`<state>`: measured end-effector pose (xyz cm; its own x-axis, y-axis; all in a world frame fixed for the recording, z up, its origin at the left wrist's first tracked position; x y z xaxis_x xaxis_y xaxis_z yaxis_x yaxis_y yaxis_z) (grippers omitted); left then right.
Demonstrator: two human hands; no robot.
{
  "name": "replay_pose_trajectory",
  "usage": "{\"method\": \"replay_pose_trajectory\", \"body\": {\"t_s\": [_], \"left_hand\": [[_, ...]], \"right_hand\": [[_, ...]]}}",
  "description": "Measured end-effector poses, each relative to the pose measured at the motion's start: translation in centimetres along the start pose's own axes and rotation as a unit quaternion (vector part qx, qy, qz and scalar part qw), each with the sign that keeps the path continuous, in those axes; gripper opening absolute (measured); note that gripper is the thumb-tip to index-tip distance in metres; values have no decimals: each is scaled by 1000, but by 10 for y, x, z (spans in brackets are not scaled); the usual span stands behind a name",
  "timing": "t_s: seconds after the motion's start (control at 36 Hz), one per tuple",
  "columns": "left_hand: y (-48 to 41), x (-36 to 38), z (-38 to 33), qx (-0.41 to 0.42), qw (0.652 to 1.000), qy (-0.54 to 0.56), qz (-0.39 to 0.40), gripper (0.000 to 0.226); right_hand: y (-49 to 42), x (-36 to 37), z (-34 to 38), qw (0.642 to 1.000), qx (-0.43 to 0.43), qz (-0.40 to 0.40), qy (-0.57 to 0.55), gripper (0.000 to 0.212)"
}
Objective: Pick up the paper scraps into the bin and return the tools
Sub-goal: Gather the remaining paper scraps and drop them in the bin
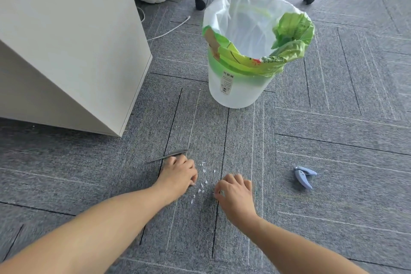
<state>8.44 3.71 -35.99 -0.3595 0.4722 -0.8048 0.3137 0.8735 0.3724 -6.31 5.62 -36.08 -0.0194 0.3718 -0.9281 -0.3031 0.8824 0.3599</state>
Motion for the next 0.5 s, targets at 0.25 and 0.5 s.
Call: {"method": "replay_pose_trajectory", "body": {"t_s": [0.25,0.5], "left_hand": [[22,5,7,-1,1000,27,-12,13],[51,28,9,-7,996,93,2,16]], "right_hand": [[-1,3,4,1000,-20,9,22,15],[9,2,4,999,-29,-19,-4,15]]}}
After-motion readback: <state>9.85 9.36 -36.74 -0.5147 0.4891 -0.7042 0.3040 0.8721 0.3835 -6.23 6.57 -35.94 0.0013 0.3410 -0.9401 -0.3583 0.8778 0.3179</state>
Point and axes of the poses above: each hand's wrist, its own y-axis away from the middle knuckle, its own x-axis out of the palm, z = x × y, the point moved 9 cm from there along -y, towards the middle knuckle, and after that the axes turned 15 degrees about y, right-handed, at the moved point
